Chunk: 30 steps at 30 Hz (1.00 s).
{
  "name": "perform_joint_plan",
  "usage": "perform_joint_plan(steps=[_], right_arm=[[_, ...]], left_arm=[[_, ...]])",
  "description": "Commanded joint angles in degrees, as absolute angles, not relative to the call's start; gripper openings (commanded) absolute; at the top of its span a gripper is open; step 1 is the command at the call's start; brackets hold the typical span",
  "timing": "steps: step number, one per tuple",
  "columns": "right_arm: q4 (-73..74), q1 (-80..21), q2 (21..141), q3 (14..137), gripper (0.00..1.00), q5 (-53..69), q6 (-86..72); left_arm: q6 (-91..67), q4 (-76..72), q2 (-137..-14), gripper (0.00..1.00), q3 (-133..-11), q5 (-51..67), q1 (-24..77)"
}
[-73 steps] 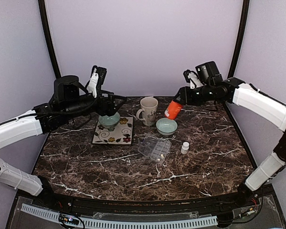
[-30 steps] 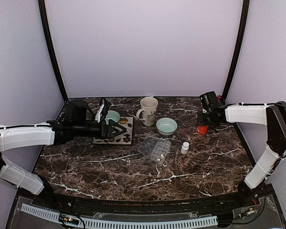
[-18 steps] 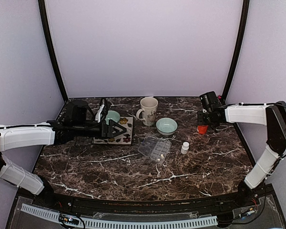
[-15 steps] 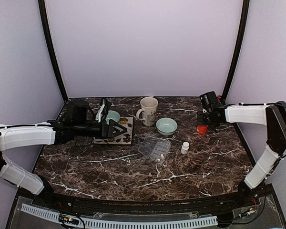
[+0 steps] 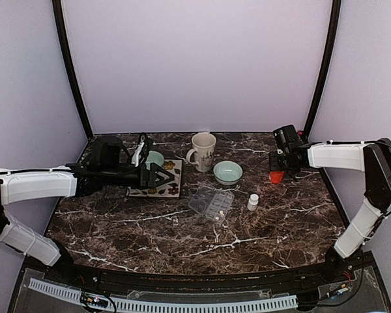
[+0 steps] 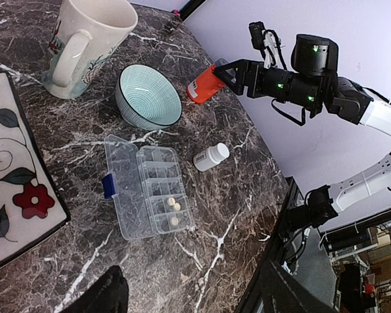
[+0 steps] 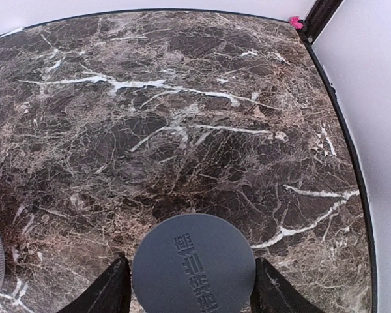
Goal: Sort the pills into containers
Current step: Place the pill bottle at the center of the board.
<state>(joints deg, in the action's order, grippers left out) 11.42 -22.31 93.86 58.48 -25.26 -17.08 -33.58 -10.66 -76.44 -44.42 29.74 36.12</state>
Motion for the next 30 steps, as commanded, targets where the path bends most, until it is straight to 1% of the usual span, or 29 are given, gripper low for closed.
perform_joint_plan(steps=[1, 5, 10, 23, 27, 30], right_arm=[[10.34, -21.97, 92.48, 58.97, 0.65, -25.48, -17.59], [10.54, -21.97, 92.00, 58.81, 0.69, -25.71, -17.58], [10.81, -21.97, 91.75, 58.95, 0.71, -26.31, -17.71], [12.19, -22.23, 81.79, 62.00, 0.75, -29.02, -14.94], [8.47, -24.09, 77.05, 61.28, 0.75, -30.31, -10.79], [2.17, -26.78, 73.43, 60.02, 0.76, -33.83, -3.22]], left_arm=[[-32.55, -11.49, -75.87, 0.72, -46.06, 30.50, 35.95], [-32.55, -11.24, -75.38, 0.72, -45.75, 30.29, 35.95], [-32.47, -10.88, -74.74, 0.72, -45.49, 29.91, 35.95], [-30.64, -10.37, -72.59, 0.72, -45.51, 27.79, 35.95], [-30.03, -11.63, -71.67, 0.74, -45.43, 26.98, 35.95], [-29.50, -12.34, -70.84, 0.77, -45.33, 25.97, 35.93]])
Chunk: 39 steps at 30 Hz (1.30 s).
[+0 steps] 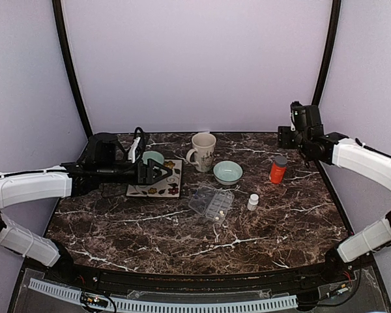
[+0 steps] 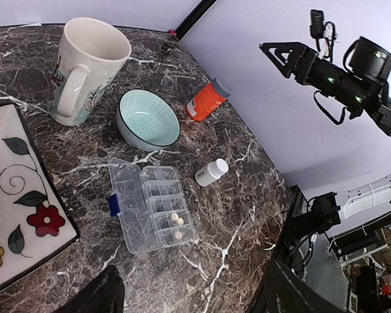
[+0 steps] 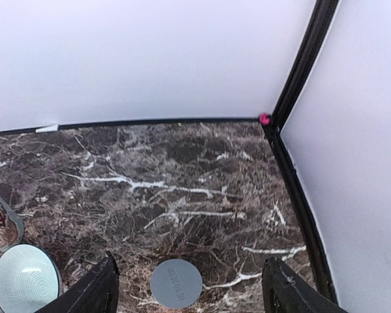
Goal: Sort the pills into containers
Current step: Place the pill bottle at the center of the board, then pick up the pill bottle from the center of the board.
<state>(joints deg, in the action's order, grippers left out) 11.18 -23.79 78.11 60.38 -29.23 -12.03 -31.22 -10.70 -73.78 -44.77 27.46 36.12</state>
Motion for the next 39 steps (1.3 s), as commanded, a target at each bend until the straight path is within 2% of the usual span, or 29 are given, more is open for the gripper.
perform_joint_plan(steps=[1, 4, 6, 8, 10, 11, 15, 18, 23, 25, 31, 39], right_arm=[[-1.71, -27.18, 72.14, 59.41, 0.77, -33.73, -0.48], [-12.64, -26.99, 67.50, 56.59, 0.80, -31.17, -0.88], [-15.20, -26.10, 65.99, 56.61, 0.85, -25.20, -2.13], [-14.17, -25.95, 66.75, 59.41, 0.87, -23.32, -4.54], [-11.05, -25.97, 68.40, 64.19, 0.97, -23.16, -6.52], [-9.61, -25.96, 68.84, 65.44, 0.99, -22.78, -6.90], [-12.47, -25.91, 65.84, 63.51, 1.00, -16.05, -5.37], [-13.08, -25.93, 64.31, 62.80, 0.93, -13.88, -3.78], [4.27, -26.94, 67.86, 70.66, 0.75, -14.88, -5.96], [11.03, -28.82, 69.63, 72.98, 0.72, -16.45, -7.92], [28.15, -33.52, 74.20, 77.25, 0.69, -18.76, -17.26], [39.66, -39.60, 78.92, 77.11, 0.65, -16.35, -24.42]], left_arm=[[-29.29, -12.57, -70.58, 0.78, -45.33, 25.79, 35.92], [-28.92, -13.05, -70.11, 0.82, -45.34, 25.59, 35.94], [-28.83, -13.24, -70.02, 0.85, -45.54, 25.89, 35.86], [-28.74, -13.30, -70.05, 0.90, -45.77, 26.33, 35.86], [-28.85, -13.41, -70.13, 0.96, -45.74, 26.73, 35.86], [-28.90, -13.56, -70.18, 0.98, -45.62, 27.05, 35.86], [-28.89, -14.28, -69.78, 0.99, -44.85, 27.48, 35.86], [-28.87, -14.34, -69.36, 0.99, -44.39, 26.88, 35.86], [-28.66, -13.71, -69.69, 0.98, -44.13, 25.89, 35.86], [-28.63, -13.78, -69.76, 0.96, -43.89, 25.59, 35.86], [-27.96, -13.66, -70.01, 0.91, -43.68, 25.17, 35.86], [-27.61, -14.55, -70.92, 0.90, -43.72, 25.99, 35.86]])
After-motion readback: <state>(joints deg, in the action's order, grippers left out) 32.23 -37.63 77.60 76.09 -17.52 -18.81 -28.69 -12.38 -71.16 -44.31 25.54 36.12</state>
